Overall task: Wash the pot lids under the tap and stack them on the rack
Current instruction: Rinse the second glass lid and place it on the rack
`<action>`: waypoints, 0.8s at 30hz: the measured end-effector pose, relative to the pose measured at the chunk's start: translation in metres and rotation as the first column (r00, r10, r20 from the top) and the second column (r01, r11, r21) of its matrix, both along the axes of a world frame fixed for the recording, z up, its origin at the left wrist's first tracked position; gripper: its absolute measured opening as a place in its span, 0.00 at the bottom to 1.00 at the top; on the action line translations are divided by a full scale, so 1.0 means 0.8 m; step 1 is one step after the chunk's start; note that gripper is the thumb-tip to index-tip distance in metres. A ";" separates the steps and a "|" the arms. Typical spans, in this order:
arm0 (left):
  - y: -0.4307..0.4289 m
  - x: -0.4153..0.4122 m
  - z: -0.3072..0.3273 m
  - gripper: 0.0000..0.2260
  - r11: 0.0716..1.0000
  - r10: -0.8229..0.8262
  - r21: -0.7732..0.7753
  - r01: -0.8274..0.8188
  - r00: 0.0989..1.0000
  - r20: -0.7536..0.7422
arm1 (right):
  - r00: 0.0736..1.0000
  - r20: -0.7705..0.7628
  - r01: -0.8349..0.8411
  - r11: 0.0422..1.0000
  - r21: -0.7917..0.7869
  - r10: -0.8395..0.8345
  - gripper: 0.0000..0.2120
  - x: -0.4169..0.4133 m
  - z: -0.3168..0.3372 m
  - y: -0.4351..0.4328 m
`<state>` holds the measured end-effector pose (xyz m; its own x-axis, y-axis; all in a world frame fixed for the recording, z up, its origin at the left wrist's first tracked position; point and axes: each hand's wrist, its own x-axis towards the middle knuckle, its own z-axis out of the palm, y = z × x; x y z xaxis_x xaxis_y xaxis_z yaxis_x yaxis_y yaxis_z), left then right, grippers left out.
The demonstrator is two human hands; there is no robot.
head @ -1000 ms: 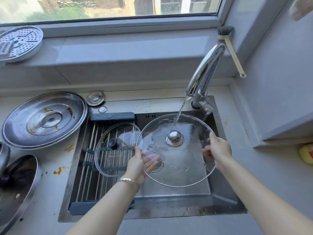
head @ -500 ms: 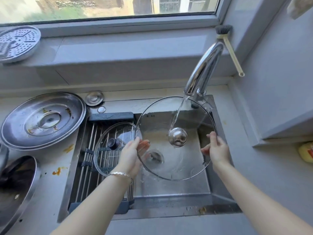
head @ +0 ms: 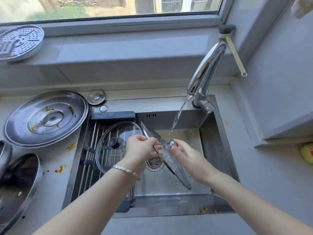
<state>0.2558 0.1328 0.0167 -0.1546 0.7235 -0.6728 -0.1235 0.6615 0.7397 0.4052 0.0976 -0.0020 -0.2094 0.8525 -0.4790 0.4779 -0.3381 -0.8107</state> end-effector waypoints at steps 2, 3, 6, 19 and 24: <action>-0.002 0.014 -0.007 0.11 1.000 -0.024 0.005 0.024 1.000 -0.011 | 0.932 0.211 -0.310 0.950 0.046 0.294 0.34 -0.001 0.012 -0.010; -0.002 0.021 -0.008 0.11 0.999 -0.030 0.014 0.030 1.000 -0.009 | 0.874 0.368 -0.379 0.918 0.112 0.316 0.33 0.001 0.007 -0.014; 0.006 0.041 -0.005 0.06 0.996 -0.025 0.085 0.020 0.998 0.061 | 0.835 0.547 -0.346 0.829 0.439 0.058 0.27 0.008 -0.004 -0.018; -0.038 -0.003 -0.089 0.24 0.883 -0.126 -0.448 0.142 0.990 0.067 | 0.698 -0.077 0.706 0.702 -0.095 -0.712 0.11 0.099 -0.032 0.029; -0.023 -0.025 -0.073 0.11 0.964 0.153 -0.247 -0.099 0.966 0.210 | 0.514 -0.170 0.708 0.528 -0.468 -0.841 0.07 0.099 -0.072 0.005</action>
<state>0.2360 0.1141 -0.0413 -0.0593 0.5272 -0.8477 -0.3623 0.7799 0.5104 0.4843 0.1014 -0.0596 0.2646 0.5685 -0.7790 -0.3859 -0.6779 -0.6258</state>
